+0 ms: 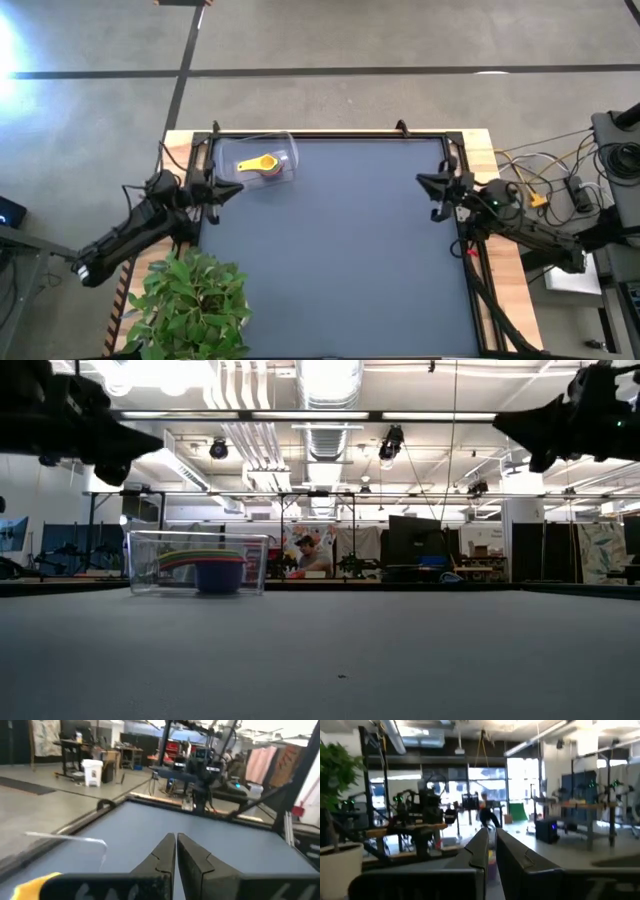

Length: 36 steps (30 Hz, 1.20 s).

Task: Nest measuring cups in basket
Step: Return to Home Position

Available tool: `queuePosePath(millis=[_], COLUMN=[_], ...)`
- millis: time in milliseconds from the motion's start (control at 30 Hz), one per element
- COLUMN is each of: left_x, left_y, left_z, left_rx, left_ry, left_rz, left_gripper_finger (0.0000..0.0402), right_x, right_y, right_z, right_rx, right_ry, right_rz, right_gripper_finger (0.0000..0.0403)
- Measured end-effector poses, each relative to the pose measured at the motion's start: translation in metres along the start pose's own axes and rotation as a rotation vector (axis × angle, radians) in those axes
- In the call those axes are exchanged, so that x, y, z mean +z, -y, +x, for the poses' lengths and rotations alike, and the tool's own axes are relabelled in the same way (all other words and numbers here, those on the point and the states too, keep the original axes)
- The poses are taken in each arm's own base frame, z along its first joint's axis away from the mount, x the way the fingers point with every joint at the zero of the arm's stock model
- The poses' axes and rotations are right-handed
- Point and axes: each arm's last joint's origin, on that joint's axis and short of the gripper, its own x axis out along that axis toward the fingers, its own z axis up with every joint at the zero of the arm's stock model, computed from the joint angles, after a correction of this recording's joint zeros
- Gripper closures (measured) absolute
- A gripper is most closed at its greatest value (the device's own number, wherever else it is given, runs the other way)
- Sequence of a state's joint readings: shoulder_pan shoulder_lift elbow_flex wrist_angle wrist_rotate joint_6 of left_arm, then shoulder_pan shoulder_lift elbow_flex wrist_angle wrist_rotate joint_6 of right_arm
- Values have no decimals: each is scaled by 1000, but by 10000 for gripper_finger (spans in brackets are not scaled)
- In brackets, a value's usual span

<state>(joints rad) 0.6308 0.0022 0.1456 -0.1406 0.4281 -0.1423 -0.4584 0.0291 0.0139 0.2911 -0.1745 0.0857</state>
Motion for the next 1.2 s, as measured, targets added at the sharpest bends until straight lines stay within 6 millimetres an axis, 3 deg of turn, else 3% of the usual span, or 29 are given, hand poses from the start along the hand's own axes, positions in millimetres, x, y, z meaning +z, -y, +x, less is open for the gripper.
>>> queuePosePath(millis=[233,533,767,1200], left_x=[-21,-20,-21,-21], left_y=[-5,-4,-5,-5], left_z=[8,9,9,9], left_rx=[-73,-104,-105,-103], left_ry=[38,89,71,72], left_rz=[22,-31,-211,-218], left_gripper_finger=[402,402,401,401], right_x=[-9,-20,-25,-25], right_y=[1,10,10,10], right_z=[0,-4,-4,-4], right_rx=[-33,-323,-327,-327], right_ry=[-91,-184,-237,-237], right_rz=[-3,35,17,15], right_gripper_finger=[381,381,381,381])
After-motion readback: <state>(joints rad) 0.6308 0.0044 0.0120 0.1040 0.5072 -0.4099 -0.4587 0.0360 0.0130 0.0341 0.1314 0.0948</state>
